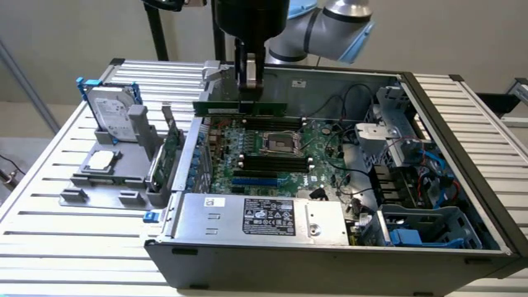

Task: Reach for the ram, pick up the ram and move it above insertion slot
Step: 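Pick up the ram and move it above insertion slot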

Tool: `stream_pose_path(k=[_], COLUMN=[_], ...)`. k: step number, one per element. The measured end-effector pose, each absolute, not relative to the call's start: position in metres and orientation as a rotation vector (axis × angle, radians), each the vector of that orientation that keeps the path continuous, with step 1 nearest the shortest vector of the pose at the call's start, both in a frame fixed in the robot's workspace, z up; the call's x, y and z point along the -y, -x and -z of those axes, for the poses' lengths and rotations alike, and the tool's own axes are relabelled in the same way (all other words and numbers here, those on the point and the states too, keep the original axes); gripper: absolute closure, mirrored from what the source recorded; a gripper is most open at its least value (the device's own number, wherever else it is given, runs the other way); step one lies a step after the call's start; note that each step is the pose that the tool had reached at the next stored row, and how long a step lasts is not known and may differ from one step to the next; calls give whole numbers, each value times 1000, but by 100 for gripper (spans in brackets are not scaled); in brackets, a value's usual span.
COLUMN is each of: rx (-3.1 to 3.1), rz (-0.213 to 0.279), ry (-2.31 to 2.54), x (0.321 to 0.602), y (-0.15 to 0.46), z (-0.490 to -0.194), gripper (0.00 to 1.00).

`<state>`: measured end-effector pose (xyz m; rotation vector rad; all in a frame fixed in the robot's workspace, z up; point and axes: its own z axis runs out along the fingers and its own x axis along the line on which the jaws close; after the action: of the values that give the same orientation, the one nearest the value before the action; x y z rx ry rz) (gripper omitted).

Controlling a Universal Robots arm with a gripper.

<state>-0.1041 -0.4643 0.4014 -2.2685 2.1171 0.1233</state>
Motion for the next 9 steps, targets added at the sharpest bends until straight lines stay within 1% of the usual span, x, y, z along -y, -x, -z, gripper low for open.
stream_pose_path(k=[9], rx=[-2117], rz=[-122], ry=[2269], x=[450], y=[70], z=[-401], gripper=[86])
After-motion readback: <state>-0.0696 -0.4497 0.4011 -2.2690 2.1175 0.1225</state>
